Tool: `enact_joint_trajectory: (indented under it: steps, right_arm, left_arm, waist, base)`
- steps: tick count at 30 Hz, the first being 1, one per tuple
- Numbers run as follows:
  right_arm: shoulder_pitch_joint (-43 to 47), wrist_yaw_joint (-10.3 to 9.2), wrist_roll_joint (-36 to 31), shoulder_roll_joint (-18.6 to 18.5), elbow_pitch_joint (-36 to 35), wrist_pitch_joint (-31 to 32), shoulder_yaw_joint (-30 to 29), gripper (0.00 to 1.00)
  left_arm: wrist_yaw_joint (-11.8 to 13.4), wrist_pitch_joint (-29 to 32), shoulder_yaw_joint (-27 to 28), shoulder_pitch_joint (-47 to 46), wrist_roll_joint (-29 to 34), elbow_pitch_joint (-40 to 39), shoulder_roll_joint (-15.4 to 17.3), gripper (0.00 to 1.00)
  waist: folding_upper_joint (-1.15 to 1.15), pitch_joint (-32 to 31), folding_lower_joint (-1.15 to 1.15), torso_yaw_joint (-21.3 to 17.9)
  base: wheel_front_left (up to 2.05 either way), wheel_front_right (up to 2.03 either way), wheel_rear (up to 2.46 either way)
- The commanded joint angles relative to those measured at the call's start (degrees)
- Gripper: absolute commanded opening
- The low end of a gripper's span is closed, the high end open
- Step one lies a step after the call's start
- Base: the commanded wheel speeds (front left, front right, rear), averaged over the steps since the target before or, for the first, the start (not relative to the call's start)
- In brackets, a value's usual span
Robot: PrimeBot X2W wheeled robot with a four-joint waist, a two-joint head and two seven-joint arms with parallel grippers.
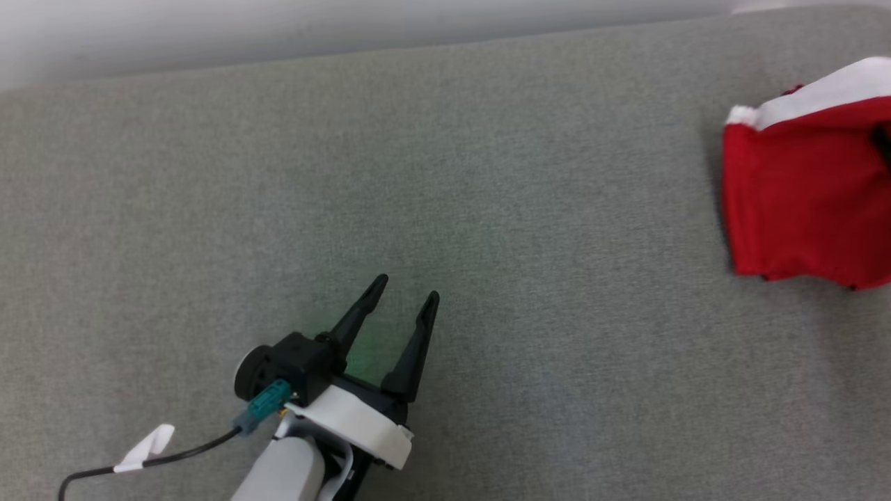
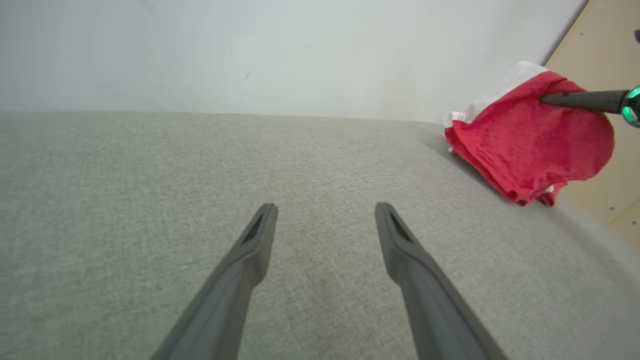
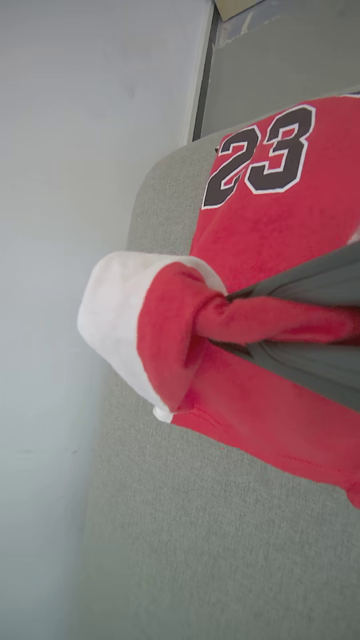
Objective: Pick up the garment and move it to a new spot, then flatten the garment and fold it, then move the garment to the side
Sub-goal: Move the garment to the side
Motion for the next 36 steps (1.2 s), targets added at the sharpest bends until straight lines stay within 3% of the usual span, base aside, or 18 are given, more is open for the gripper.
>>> enact_joint_trajectory:
  steps: [1, 5, 13, 14, 17, 18, 26, 36]
  right_arm:
    - [-1.41, -0.16, 0.68, -2.72, -1.56, -0.04, 1.33, 0.0]
    - [-2.93, -0.16, 0.19, -8.97, -3.01, 0.21, 5.96, 0.0]
    - [-8.05, -0.16, -1.55, -12.55, 3.04, -3.7, 10.46, 0.0]
    - [-8.68, -0.16, -2.08, -12.6, 4.44, -4.38, 11.05, 0.07]
    - [-9.61, -0.16, -3.55, -11.19, 9.12, -5.02, 12.56, 0.49]
    - [-9.83, -0.16, -3.91, -10.68, 10.67, -4.91, 12.87, 1.0]
    - [-10.9, -0.16, -5.07, -7.36, 20.67, -7.25, 13.57, 1.0]
    - [-12.05, -0.16, -6.97, -3.5, 26.0, -10.26, 14.07, 1.0]
  left_arm:
    - [-0.16, 0.04, 0.14, -0.87, 0.34, -0.29, 0.56, 1.0]
    - [-0.16, 0.04, 0.17, -1.6, 0.81, -0.5, 1.14, 1.0]
    - [-0.16, 0.12, 0.14, -2.84, 1.16, -0.53, 1.92, 1.0]
    - [-0.16, 0.13, 0.03, -3.12, 1.19, -0.47, 1.95, 1.0]
    - [-0.16, 0.16, -0.05, -3.57, 1.18, -0.18, 1.88, 1.0]
    - [-0.16, 0.17, -0.01, -3.64, 1.16, -0.1, 1.83, 1.0]
    - [-0.04, 0.15, 0.96, -2.97, 0.83, 0.0, 1.19, 1.0]
    - [-0.04, 0.05, 3.94, -0.21, 0.25, -0.63, 0.74, 1.0]
  waist:
    - [0.0, 2.48, 0.0, 1.47]
    - [0.0, 4.95, 0.0, 1.88]
    - [0.0, 8.97, 0.0, 2.5]
    - [0.0, 9.38, 0.0, 2.67]
    - [0.0, 10.02, 0.0, 3.09]
    - [0.0, 10.07, 0.0, 3.2]
    - [0.0, 8.45, 0.0, 3.48]
    - [0.0, -1.83, 0.0, 2.46]
  base:
    - [0.0, 0.0, 0.0]
    - [0.0, 0.0, 0.0]
    - [0.0, 0.0, 0.0]
    - [0.0, 0.0, 0.0]
    - [0.0, 0.0, 0.0]
    - [0.0, 0.0, 0.0]
    - [0.0, 0.0, 0.0]
    - [0.0, 0.0, 0.0]
